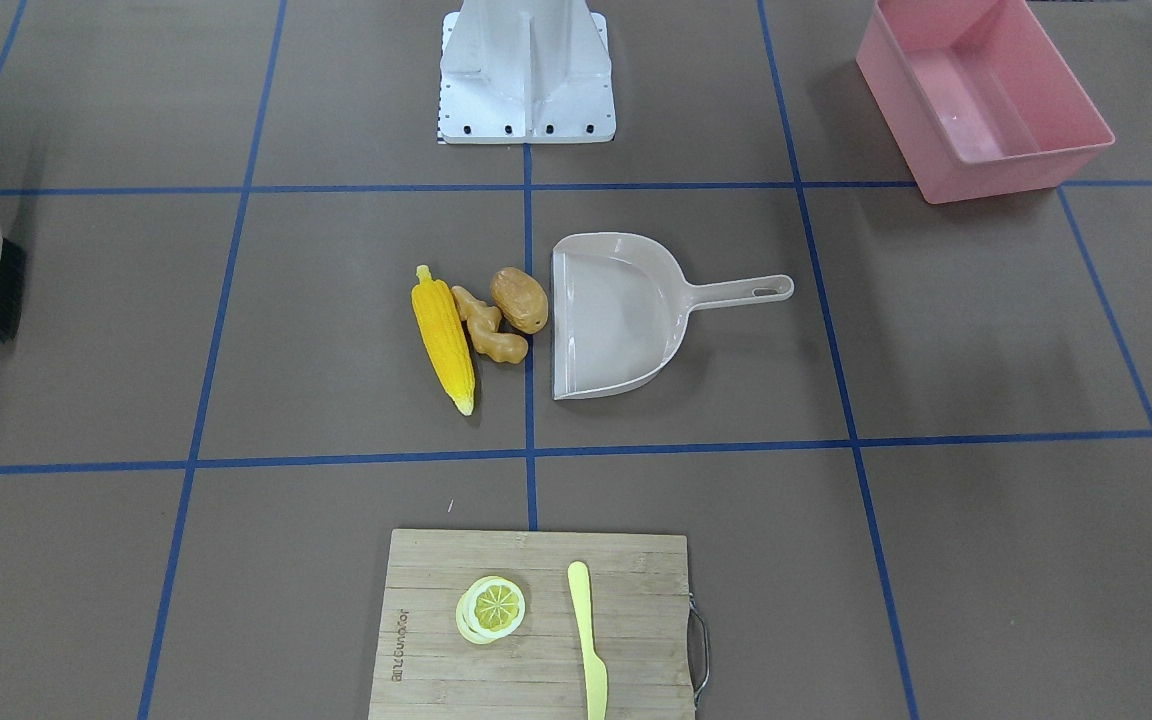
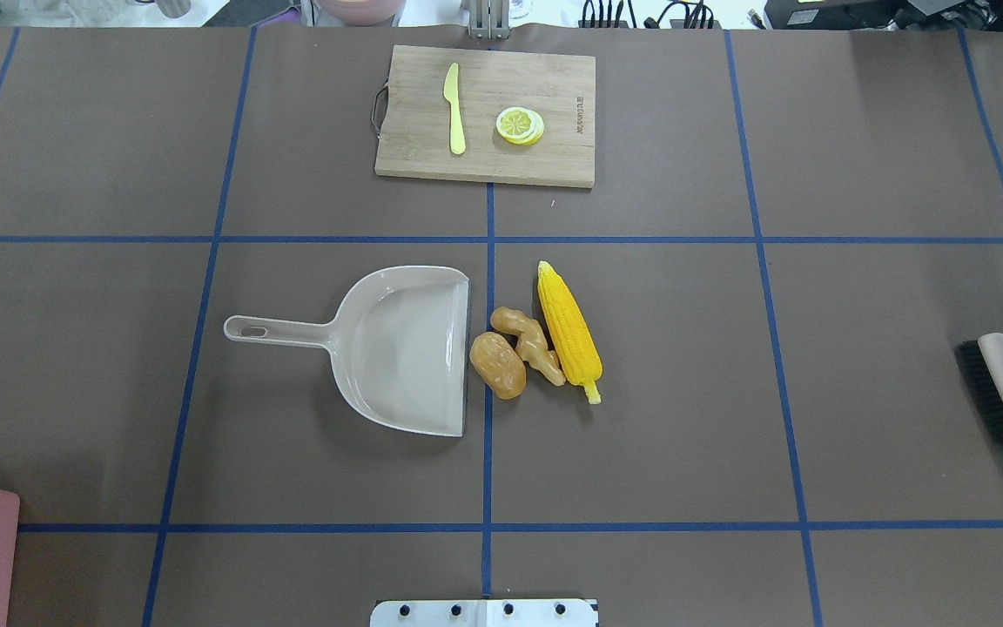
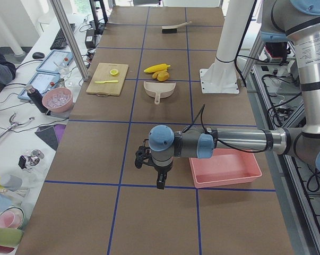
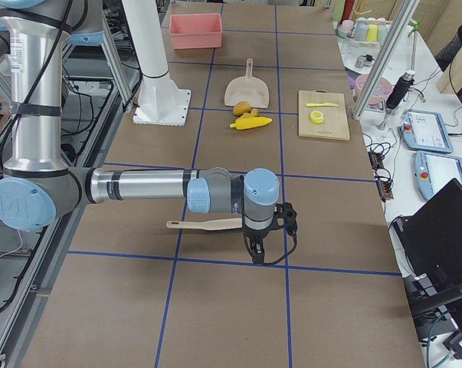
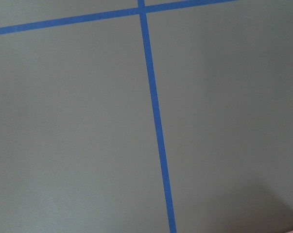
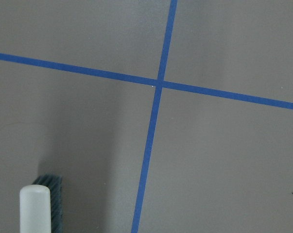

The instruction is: Sweep and dump trash into bin

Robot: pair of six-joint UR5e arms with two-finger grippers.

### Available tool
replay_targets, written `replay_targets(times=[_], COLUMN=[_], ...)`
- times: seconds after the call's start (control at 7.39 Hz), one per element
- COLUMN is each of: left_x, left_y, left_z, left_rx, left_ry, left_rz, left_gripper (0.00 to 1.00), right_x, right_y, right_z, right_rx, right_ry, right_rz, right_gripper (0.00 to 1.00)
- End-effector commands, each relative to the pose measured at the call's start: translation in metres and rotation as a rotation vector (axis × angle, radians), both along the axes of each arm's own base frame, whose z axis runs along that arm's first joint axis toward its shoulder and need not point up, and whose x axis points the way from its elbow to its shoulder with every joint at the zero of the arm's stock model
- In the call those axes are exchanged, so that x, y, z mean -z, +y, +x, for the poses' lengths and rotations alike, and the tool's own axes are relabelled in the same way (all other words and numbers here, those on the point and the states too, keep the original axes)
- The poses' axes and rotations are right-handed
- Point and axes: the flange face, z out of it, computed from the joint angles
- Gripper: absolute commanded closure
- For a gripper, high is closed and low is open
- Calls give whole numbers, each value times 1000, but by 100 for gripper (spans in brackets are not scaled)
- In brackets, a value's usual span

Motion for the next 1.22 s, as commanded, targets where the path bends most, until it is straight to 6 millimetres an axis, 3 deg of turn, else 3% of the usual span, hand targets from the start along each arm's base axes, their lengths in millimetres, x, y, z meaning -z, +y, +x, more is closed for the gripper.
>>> replay_targets(times=[0.0,0.27,0.54,0.68,1.08], left_x=[-6,-6,0,-6,7], left_y=[-6,-7,-9,-7,-9], left_z=[0,-1,-2,-2,-8], left_rx=[-1,1,6,5,16], left_ry=[-3,-3,0,-5,-4], left_rz=[-5,-4,7,-2,26], left_gripper=[1,1,1,1,1], right_x=[-6,-6,13,15,12], right_y=[1,0,-14,-13,-4], right_z=[0,0,0,-1,-11], right_rx=[1,-2,-5,-10,-9], right_ry=[3,5,4,-7,-62], right_rz=[-11,-17,15,12,-20], right_gripper=[0,0,0,0,0])
